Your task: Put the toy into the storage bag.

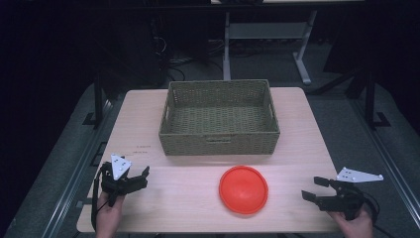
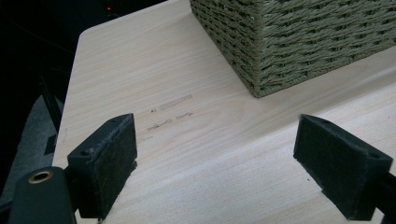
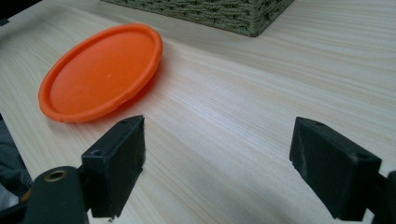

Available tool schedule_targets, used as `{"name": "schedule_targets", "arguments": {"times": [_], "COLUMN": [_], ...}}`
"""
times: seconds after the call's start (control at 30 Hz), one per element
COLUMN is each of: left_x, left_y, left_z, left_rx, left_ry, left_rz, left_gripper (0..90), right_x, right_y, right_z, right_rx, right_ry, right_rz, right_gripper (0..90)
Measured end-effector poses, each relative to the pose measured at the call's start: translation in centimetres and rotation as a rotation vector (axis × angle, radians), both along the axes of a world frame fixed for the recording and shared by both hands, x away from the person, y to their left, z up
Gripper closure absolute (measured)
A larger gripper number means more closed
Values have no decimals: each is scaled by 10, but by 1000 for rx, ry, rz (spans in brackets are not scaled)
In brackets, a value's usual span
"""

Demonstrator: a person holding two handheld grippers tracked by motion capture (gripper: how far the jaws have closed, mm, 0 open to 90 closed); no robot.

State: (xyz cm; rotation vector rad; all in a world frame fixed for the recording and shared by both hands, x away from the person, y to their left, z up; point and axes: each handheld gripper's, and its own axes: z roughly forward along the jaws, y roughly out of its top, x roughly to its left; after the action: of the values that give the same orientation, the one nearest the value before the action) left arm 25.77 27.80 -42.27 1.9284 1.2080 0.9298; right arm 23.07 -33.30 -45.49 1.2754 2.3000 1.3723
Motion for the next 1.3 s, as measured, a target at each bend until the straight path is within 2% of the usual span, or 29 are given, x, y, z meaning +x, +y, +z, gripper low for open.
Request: {"name": "schedule_targets", "arguments": {"times": [0.23,0.3,0.47,0.53,0.6,0.73,0.87,0.93,1.1,1.2,1.3], "left_x": [0,1,0,0,-1,0,0,0,-1,-1,-1], "left_y": [-1,-2,-2,-2,-1,0,0,0,1,0,1], "left_z": [-1,-1,-1,0,0,0,-1,-1,0,0,0], "left_rx": [-5,-7,0,5,1,1,0,3,14,0,13], "left_ry": [5,-1,4,-5,-8,-7,-8,-9,-13,-17,-12], "left_rz": [-12,-15,-18,-18,-10,-7,-5,-4,-7,-1,-4], "left_gripper": [129,129,129,129,129,129,129,129,129,129,129], "right_x": [0,1,3,4,9,16,24,29,34,39,42], "right_y": [4,7,14,16,21,31,42,51,60,66,69], "right_z": [3,4,9,11,14,18,19,18,17,19,21], "right_rx": [15,9,36,41,44,45,17,-17,-26,-31,-32], "right_ry": [-10,-6,5,7,45,60,81,120,137,146,155], "right_rz": [8,13,35,47,78,104,128,136,149,177,177], "right_gripper": [175,171,169,169,162,169,168,169,169,168,169]}}
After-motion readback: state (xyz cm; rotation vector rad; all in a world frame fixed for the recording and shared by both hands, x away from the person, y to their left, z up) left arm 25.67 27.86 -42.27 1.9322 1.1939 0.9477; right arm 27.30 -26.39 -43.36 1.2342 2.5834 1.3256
